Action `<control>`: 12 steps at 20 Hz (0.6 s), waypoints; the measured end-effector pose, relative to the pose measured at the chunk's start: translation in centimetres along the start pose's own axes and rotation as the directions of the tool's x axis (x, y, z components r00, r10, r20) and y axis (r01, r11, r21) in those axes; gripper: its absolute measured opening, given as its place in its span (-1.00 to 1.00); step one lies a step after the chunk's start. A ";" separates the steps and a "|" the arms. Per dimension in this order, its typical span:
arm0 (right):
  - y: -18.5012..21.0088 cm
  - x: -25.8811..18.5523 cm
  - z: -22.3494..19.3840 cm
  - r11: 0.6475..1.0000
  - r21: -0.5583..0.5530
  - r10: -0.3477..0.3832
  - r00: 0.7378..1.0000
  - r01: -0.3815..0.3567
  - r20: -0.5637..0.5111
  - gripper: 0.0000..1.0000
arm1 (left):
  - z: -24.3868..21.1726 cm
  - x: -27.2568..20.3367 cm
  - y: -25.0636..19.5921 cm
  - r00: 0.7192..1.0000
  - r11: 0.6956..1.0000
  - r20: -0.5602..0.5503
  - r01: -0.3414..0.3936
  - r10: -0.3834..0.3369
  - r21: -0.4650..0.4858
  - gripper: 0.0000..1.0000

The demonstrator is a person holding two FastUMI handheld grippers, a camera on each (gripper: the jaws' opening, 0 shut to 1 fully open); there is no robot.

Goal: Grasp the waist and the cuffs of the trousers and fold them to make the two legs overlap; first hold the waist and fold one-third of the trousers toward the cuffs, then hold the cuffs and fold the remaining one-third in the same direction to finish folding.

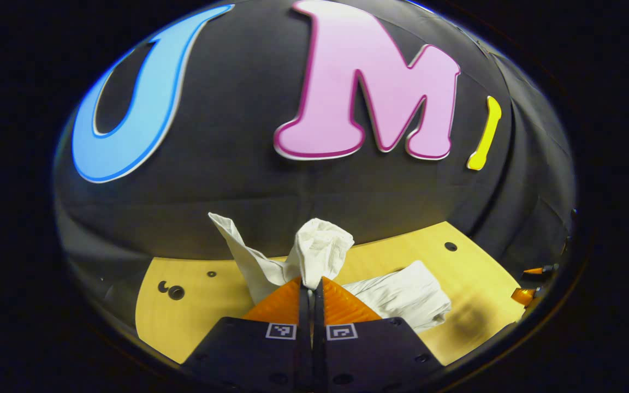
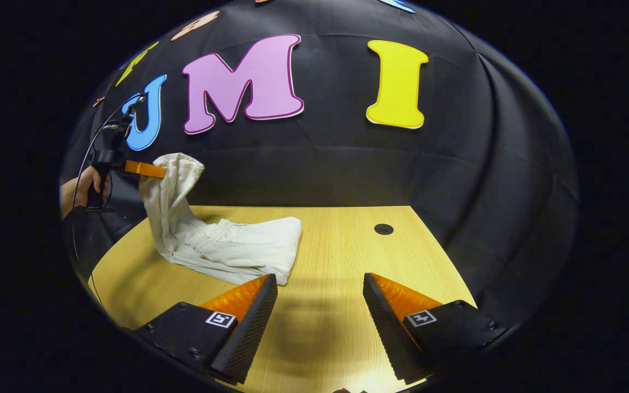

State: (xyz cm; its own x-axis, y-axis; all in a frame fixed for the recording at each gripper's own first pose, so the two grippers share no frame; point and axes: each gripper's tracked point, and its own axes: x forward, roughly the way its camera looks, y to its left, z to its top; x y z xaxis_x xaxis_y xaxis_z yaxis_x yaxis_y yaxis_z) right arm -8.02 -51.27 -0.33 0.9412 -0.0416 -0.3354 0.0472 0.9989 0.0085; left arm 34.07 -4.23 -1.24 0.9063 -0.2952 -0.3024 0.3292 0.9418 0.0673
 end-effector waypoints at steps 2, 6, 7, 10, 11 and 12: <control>-0.4 -0.5 0.0 1.000 0.020 0.005 1.000 -0.004 -0.004 0.94 | 0.9 1.1 -3.3 1.000 0.999 -0.004 0.028 -0.028 0.023 -0.89; -2.5 -1.6 -0.3 0.998 0.067 -0.019 1.000 0.020 -0.009 0.93 | 1.6 2.9 -9.8 0.996 0.994 -0.018 0.091 -0.090 0.068 -0.89; -3.0 -1.8 -0.3 0.997 0.079 -0.025 1.000 0.026 -0.008 0.77 | 1.5 3.5 -11.5 0.994 0.992 -0.024 0.110 -0.109 0.068 -0.89; -4.5 -2.2 -0.2 0.994 0.097 -0.046 0.999 0.046 -0.006 0.97 | 0.3 4.7 -16.0 0.985 0.984 -0.052 0.167 -0.164 0.062 -0.89; -5.0 -2.3 -0.2 0.993 0.103 -0.055 0.998 0.056 -0.006 0.97 | -0.1 5.4 -17.2 0.983 0.982 -0.063 0.177 -0.173 0.061 -0.89; -5.5 -2.4 -0.1 0.991 0.115 -0.062 0.998 0.062 -0.005 0.96 | -0.5 5.9 -18.3 0.981 0.981 -0.075 0.186 -0.181 0.061 -0.89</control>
State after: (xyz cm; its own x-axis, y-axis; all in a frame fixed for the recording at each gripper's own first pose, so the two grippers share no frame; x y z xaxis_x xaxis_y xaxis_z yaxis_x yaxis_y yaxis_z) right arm -10.55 -56.61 0.32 0.9347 -0.1034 -0.3401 0.1438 0.9850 0.0958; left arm 33.28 -23.13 -4.76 0.8092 -0.4481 -0.3799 0.5076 0.8589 0.0681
